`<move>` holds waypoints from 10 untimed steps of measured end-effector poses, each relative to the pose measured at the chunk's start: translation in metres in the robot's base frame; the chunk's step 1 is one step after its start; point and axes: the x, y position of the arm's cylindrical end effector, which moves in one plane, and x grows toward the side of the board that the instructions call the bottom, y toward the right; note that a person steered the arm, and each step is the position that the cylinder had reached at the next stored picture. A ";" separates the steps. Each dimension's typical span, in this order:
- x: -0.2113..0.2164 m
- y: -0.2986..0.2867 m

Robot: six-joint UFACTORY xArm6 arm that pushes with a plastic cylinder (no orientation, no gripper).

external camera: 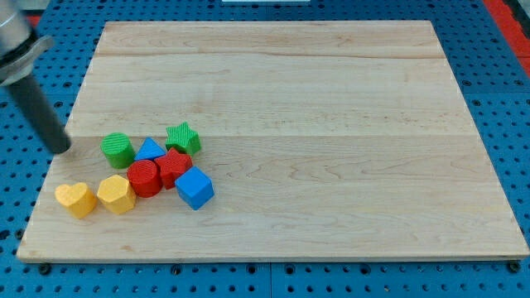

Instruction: Adjust the yellow blocks cube to the group of blocks

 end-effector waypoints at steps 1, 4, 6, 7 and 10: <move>0.044 -0.013; 0.063 0.031; 0.052 0.056; 0.048 0.057; 0.065 0.088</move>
